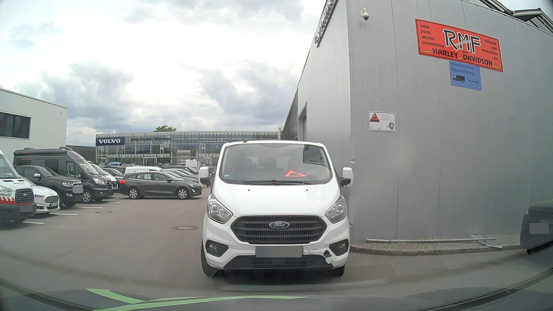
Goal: Follow the waypoints while adhering to traffic rules and regulations
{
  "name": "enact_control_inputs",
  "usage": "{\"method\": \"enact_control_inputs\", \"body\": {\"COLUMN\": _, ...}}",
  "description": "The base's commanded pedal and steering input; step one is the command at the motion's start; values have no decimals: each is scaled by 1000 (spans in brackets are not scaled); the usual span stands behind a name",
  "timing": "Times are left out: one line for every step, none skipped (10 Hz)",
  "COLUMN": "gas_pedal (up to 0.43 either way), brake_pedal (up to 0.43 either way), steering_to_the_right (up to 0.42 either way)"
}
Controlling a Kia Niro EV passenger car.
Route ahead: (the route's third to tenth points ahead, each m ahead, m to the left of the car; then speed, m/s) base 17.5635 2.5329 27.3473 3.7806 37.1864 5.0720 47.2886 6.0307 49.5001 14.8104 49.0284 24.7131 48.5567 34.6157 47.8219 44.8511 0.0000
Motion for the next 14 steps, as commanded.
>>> {"method": "enact_control_inputs", "body": {"gas_pedal": 0, "brake_pedal": 409, "steering_to_the_right": -462}}
{"method": "enact_control_inputs", "body": {"gas_pedal": 0, "brake_pedal": 409, "steering_to_the_right": -462}}
{"method": "enact_control_inputs", "body": {"gas_pedal": 0, "brake_pedal": 409, "steering_to_the_right": -462}}
{"method": "enact_control_inputs", "body": {"gas_pedal": 0, "brake_pedal": 409, "steering_to_the_right": -463}}
{"method": "enact_control_inputs", "body": {"gas_pedal": 0, "brake_pedal": 409, "steering_to_the_right": -462}}
{"method": "enact_control_inputs", "body": {"gas_pedal": 0, "brake_pedal": 409, "steering_to_the_right": -462}}
{"method": "enact_control_inputs", "body": {"gas_pedal": 0, "brake_pedal": 409, "steering_to_the_right": -462}}
{"method": "enact_control_inputs", "body": {"gas_pedal": 0, "brake_pedal": 409, "steering_to_the_right": -462}}
{"method": "enact_control_inputs", "body": {"gas_pedal": 0, "brake_pedal": 409, "steering_to_the_right": -462}}
{"method": "enact_control_inputs", "body": {"gas_pedal": 0, "brake_pedal": 409, "steering_to_the_right": -462}}
{"method": "enact_control_inputs", "body": {"gas_pedal": 0, "brake_pedal": 409, "steering_to_the_right": -462}}
{"method": "enact_control_inputs", "body": {"gas_pedal": 0, "brake_pedal": 409, "steering_to_the_right": -462}}
{"method": "enact_control_inputs", "body": {"gas_pedal": 0, "brake_pedal": 409, "steering_to_the_right": -462}}
{"method": "enact_control_inputs", "body": {"gas_pedal": 0, "brake_pedal": 409, "steering_to_the_right": -462}}
